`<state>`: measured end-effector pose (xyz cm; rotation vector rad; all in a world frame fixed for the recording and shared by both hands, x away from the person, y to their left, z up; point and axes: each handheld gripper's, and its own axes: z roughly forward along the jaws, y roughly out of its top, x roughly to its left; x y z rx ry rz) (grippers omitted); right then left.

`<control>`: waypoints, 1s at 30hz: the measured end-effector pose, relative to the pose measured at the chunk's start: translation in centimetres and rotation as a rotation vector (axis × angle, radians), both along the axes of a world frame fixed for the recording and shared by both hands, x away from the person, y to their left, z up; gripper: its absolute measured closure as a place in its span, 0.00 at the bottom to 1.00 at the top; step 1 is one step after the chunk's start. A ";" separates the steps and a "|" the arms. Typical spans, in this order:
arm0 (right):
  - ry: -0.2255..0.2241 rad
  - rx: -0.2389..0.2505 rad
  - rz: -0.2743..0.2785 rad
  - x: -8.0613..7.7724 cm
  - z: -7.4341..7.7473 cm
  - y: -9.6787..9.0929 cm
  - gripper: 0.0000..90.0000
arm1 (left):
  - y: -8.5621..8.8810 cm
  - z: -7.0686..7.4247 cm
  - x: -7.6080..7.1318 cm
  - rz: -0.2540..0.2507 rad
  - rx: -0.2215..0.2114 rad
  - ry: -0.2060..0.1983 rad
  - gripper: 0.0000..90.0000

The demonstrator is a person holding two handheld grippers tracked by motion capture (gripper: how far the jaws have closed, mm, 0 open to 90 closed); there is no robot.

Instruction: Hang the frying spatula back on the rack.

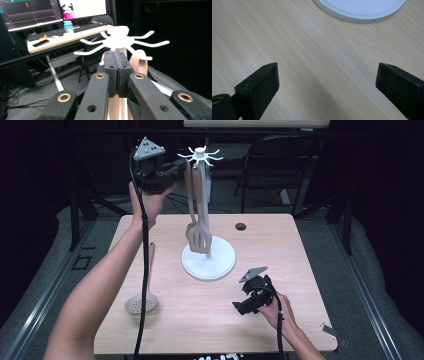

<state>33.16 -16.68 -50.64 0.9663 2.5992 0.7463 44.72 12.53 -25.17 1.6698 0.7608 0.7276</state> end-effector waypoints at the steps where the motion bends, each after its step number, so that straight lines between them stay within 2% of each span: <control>1: 0.002 0.000 0.003 0.0 0.0 0.0 0.03 | 0.0 0.0 0.1 0.004 0.001 0.000 0.99; 6: 0.003 0.001 0.012 0.0 -0.2 0.2 0.00 | 0.3 -0.1 0.6 0.029 0.010 0.002 0.99; 7: 0.002 0.023 0.007 -0.1 -0.4 0.2 0.00 | 0.4 -0.1 0.7 0.028 0.012 -0.001 0.99; 9: 0.006 0.002 0.024 0.0 -0.2 0.2 0.00 | 0.4 -0.1 0.9 0.033 0.020 -0.005 0.99; 14: 0.015 -0.006 0.030 0.0 -0.3 0.3 0.00 | 0.4 -0.1 1.4 0.042 0.028 -0.001 0.99; 18: 0.020 -0.010 0.027 0.0 -0.3 0.3 0.00 | 0.4 -0.1 1.7 0.046 0.023 0.000 0.99; 19: 0.016 0.011 0.015 -0.1 -0.5 0.3 0.00 | 0.4 -0.1 1.8 0.044 0.023 0.001 0.99; 27: 0.018 0.012 0.014 -0.1 -0.6 0.3 0.00 | 0.4 -0.3 2.5 0.042 -0.003 -0.002 0.99; 30: 0.023 -0.010 0.025 0.0 -0.4 0.3 0.00 | 0.5 -0.2 2.7 0.046 0.001 0.000 0.99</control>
